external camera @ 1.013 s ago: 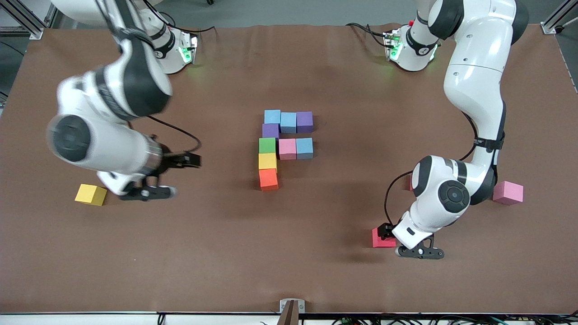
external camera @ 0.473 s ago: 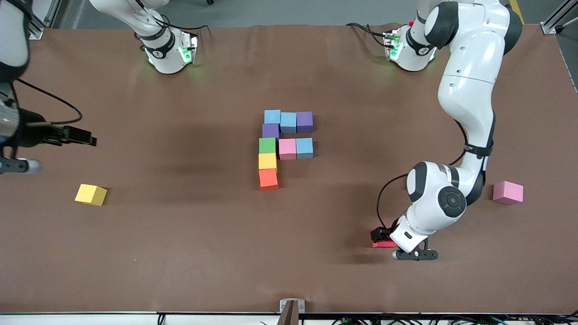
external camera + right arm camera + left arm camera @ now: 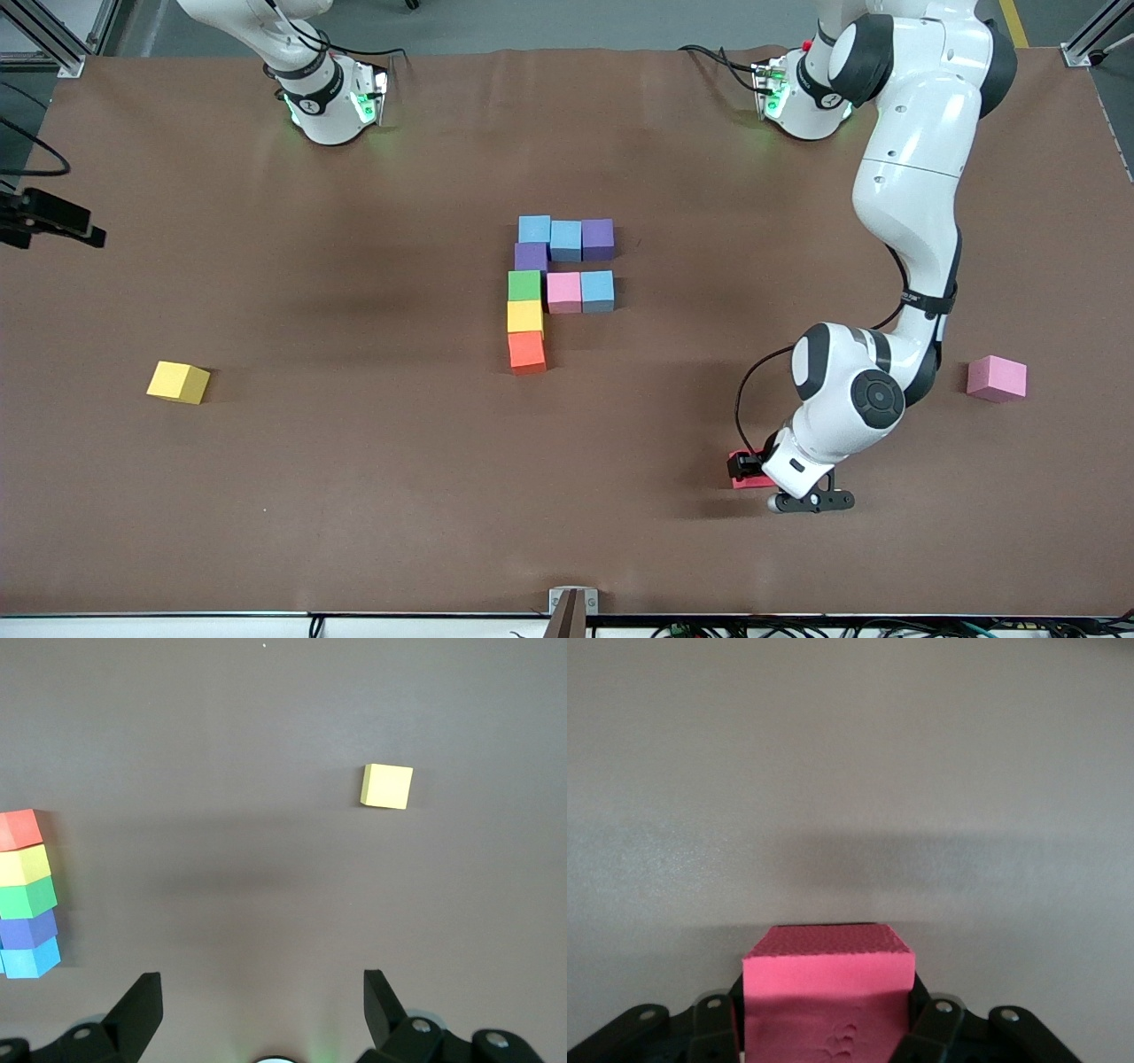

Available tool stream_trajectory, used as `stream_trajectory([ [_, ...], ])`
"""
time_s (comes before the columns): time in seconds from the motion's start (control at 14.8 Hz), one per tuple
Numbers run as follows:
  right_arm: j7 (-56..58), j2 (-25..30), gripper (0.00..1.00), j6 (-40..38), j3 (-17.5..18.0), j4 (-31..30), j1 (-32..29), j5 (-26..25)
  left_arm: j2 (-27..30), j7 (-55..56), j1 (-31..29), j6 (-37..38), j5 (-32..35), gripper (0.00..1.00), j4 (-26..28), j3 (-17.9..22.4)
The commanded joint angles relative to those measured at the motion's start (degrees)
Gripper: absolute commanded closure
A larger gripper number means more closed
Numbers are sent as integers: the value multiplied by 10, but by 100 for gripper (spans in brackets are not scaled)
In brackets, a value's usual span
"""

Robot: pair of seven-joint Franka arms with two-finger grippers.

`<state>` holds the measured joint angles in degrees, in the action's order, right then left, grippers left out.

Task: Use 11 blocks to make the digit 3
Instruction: 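Carry the red cube with the left gripper to the digit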

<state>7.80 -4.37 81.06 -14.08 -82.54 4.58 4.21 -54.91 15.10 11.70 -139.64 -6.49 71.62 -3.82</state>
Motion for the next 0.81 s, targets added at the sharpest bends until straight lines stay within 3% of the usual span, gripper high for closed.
stream_trajectory([
  [0.0, 16, 30, 0, 19, 12, -31, -16, -17, 28, 110, 35, 43, 15, 82, 4, 10],
  [0.41, 13, 28, 0, 44, 13, -8, -16, -22, 61, 501, 137, 80, 95, 83, 4, 18],
  [0.74, 5, 25, 0, 88, 18, -3, -5, -17, 61, 746, 213, 119, 102, 87, 4, 19],
])
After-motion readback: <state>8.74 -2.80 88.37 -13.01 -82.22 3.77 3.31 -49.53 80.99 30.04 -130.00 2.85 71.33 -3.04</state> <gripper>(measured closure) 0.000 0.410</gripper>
